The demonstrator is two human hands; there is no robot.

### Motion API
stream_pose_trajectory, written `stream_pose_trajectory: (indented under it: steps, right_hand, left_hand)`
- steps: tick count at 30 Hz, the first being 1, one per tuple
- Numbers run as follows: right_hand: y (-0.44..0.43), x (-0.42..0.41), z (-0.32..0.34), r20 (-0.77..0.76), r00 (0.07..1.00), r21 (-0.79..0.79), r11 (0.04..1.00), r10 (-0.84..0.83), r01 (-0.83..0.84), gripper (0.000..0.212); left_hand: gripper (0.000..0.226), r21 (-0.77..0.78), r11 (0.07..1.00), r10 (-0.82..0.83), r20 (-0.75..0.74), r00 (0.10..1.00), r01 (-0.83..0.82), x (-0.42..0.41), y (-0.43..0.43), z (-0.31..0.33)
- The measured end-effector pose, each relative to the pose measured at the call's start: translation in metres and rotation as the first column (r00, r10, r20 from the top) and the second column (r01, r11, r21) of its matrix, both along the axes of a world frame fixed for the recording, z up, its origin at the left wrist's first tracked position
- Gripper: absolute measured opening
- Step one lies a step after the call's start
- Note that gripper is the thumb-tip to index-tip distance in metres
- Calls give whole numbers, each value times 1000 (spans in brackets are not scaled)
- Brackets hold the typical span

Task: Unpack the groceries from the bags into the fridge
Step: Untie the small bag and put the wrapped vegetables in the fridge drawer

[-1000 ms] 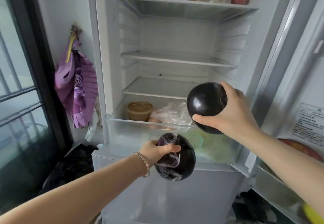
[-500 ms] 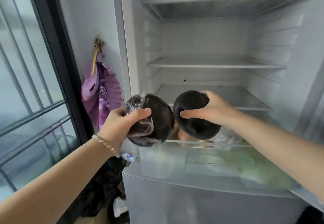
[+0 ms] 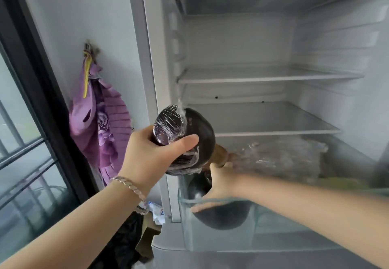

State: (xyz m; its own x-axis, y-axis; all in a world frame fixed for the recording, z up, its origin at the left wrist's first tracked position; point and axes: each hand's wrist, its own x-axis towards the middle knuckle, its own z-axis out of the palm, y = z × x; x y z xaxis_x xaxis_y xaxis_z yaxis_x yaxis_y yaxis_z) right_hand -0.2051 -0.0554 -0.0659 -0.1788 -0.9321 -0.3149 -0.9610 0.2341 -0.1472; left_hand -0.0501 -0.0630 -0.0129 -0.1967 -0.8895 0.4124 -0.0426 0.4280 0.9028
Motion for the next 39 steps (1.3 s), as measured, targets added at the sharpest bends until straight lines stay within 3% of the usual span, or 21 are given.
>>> stream_pose_trajectory:
  steps: [2,4,7,8,10,11,14,16,18,20,21,22,23,25,26,27,31,33,39]
  right_hand:
    - [0,-6,10,80,996,76,996,49,-55,118]
    - [2,-21,27,325,946,158,986,-9,-45,97]
    - [22,-56,64,526,850,66,998,-33,-2,64]
    - [31,-66,77,622,783,16,1000,-6,-6,59]
    - [44,-74,96,837,545,-48,999,41,-2,57]
    - [50,-72,102,874,481,-88,996,71,12,58]
    - [53,-64,96,789,599,-307,930,132,200,79]
    - [53,-68,86,781,611,-404,852,131,334,74]
    - [57,-83,81,790,603,-405,831,109,380,54]
    - [60,-104,79,764,642,-361,865,59,349,48]
    - [61,-114,78,747,664,-323,892,34,318,51]
    - [61,-122,77,730,684,-286,917,19,279,55]
    - [60,-128,75,711,703,-254,935,7,248,56]
    - [57,-135,67,670,743,-193,966,2,171,56]
    - [55,-135,61,644,765,-161,978,4,131,53]
    - [53,-134,55,622,783,-134,986,6,98,50]
    - [36,-130,39,547,835,-16,997,-54,75,46]
    - [30,-127,32,503,861,53,997,-74,55,54]
    - [18,-115,4,567,805,183,980,-174,83,44]
  left_hand:
    - [15,-39,999,9,58,998,-7,-5,0,-2]
    - [19,-75,997,27,100,995,-19,-15,1,-2]
    - [22,-102,994,47,128,991,-34,-30,1,-4]
    - [24,-123,992,56,153,987,-38,-35,1,-3]
    - [20,-197,980,50,209,977,-8,-50,7,-2]
    - [21,-247,969,47,238,970,14,-60,12,0]
    - [35,-383,923,91,306,948,35,-92,23,2]
    - [43,-408,910,73,339,938,76,-105,26,1]
    - [58,-322,912,-100,425,900,253,-107,18,-2]
    - [77,-152,901,-263,554,790,406,-103,2,-5]
    - [83,-72,906,-269,665,697,418,-100,-7,-8]
    - [81,0,912,-246,801,546,411,-97,-16,-13]
    - [74,62,912,-219,909,354,404,-94,-23,-19]
    - [78,172,901,-193,981,12,398,-91,-26,-31]
    - [86,215,899,-199,977,-82,382,-92,-25,-37]
    - [91,244,895,-215,969,-120,372,-94,-26,-43]
    - [90,232,898,-222,972,-71,373,-98,-29,-53]
    - [90,221,896,-218,975,-52,385,-95,-32,-56]
    - [87,186,891,-210,978,12,414,-91,-33,-60]
